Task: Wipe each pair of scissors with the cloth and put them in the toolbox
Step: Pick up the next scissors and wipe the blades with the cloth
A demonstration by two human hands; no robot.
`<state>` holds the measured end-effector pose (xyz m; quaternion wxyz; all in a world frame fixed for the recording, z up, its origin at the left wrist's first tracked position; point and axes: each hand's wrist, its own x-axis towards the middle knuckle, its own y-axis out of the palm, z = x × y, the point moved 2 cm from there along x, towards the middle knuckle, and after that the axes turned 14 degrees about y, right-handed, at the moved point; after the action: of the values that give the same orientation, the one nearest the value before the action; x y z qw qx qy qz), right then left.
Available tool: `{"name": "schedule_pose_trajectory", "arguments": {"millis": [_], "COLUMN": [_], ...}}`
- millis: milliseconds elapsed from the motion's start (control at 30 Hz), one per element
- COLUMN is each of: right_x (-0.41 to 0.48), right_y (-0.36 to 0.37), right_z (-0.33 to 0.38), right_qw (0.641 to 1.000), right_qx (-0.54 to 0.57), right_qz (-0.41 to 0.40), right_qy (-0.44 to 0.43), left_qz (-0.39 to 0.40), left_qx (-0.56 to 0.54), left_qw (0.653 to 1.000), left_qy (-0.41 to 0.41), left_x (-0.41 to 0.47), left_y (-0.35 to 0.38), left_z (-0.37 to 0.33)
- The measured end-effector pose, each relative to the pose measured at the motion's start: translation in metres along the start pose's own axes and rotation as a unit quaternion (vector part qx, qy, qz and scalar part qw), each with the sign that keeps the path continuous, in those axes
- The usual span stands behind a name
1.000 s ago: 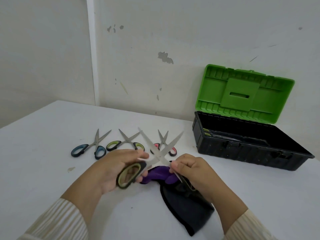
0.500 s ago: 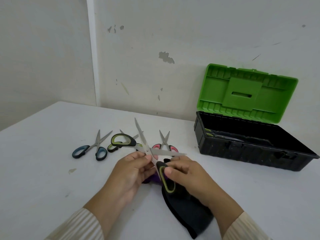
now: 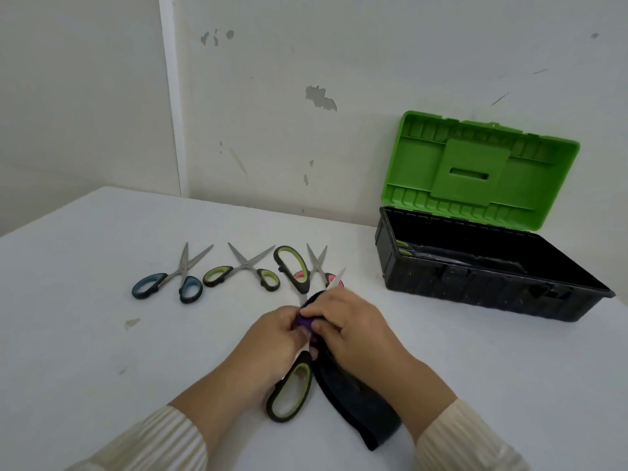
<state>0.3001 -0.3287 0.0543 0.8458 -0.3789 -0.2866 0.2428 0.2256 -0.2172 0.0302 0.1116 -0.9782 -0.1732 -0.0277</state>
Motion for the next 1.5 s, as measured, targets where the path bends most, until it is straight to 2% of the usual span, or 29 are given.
{"name": "schedule_pose_trajectory", "arguments": {"millis": [100, 200, 333, 467, 600, 733, 833, 900, 967, 1033, 1067, 1133, 1167, 1233, 1300, 1400, 1467, 1500], "right_x": [0.003, -0.001, 0.006, -0.003, 0.007, -0.004, 0.009, 0.013, 0.008, 0.000, -0.003, -0.008, -0.010, -0.008, 0.003, 0.012, 0.007, 0.004], "right_y": [-0.005, 0.005, -0.003, 0.009, -0.005, 0.008, -0.010, -0.030, -0.041, -0.042, -0.036, -0.012, 0.001, 0.012, 0.000, -0.027, -0.038, -0.040], "right_z": [-0.003, 0.003, -0.001, 0.002, -0.010, 0.002, -0.019, -0.038, -0.045, -0.032, -0.021, -0.002, 0.004, 0.003, -0.007, -0.029, -0.035, -0.035], "right_qw": [0.998, 1.000, 0.996, 0.999, 0.990, 0.998, 0.981, 0.950, 0.926, 0.937, 0.954, 0.989, 0.995, 0.995, 0.993, 0.958, 0.937, 0.936], "right_qx": [-0.015, -0.015, 0.007, -0.008, 0.031, -0.001, 0.052, 0.090, 0.133, 0.127, 0.106, 0.027, -0.021, -0.039, 0.028, 0.103, 0.164, 0.191], "right_qz": [-0.047, -0.008, -0.080, -0.032, -0.117, -0.056, -0.158, -0.244, -0.283, -0.290, -0.261, -0.146, -0.097, -0.075, -0.112, -0.215, -0.243, -0.233], "right_qy": [0.038, 0.018, 0.044, 0.003, 0.074, 0.017, 0.098, 0.175, 0.214, 0.149, 0.098, 0.010, -0.024, -0.044, 0.029, 0.159, 0.187, 0.183], "left_qz": [-0.005, -0.014, -0.006, -0.007, 0.017, 0.015, 0.054, 0.060, 0.045, 0.026, 0.020, 0.024, 0.032, 0.038, 0.041, 0.040, 0.003, -0.028], "left_qx": [0.035, 0.002, 0.018, -0.009, 0.018, -0.003, 0.008, 0.004, -0.004, -0.009, -0.012, -0.008, -0.006, -0.002, 0.009, 0.046, 0.105, 0.167], "left_qw": [0.999, 1.000, 0.999, 0.999, 0.999, 0.999, 0.997, 0.997, 0.998, 0.999, 0.999, 0.999, 0.998, 0.998, 0.997, 0.994, 0.984, 0.964], "left_qy": [0.018, 0.023, 0.032, 0.031, 0.036, 0.033, 0.047, 0.046, 0.042, 0.038, 0.036, 0.043, 0.051, 0.059, 0.059, 0.086, 0.146, 0.204], "left_x": [0.001, 0.000, 0.000, -0.001, -0.001, 0.000, 0.001, 0.001, 0.002, 0.004, 0.005, 0.004, 0.003, 0.003, 0.002, 0.001, 0.001, 0.001], "left_y": [-0.002, -0.001, -0.003, -0.003, -0.005, -0.008, -0.013, -0.016, -0.018, -0.020, -0.021, -0.020, -0.020, -0.020, -0.022, -0.022, -0.026, -0.030], "left_z": [-0.003, -0.005, -0.004, -0.007, -0.007, -0.007, -0.005, -0.006, -0.007, -0.006, -0.006, -0.005, -0.004, -0.005, -0.007, -0.013, -0.017, -0.019]}}
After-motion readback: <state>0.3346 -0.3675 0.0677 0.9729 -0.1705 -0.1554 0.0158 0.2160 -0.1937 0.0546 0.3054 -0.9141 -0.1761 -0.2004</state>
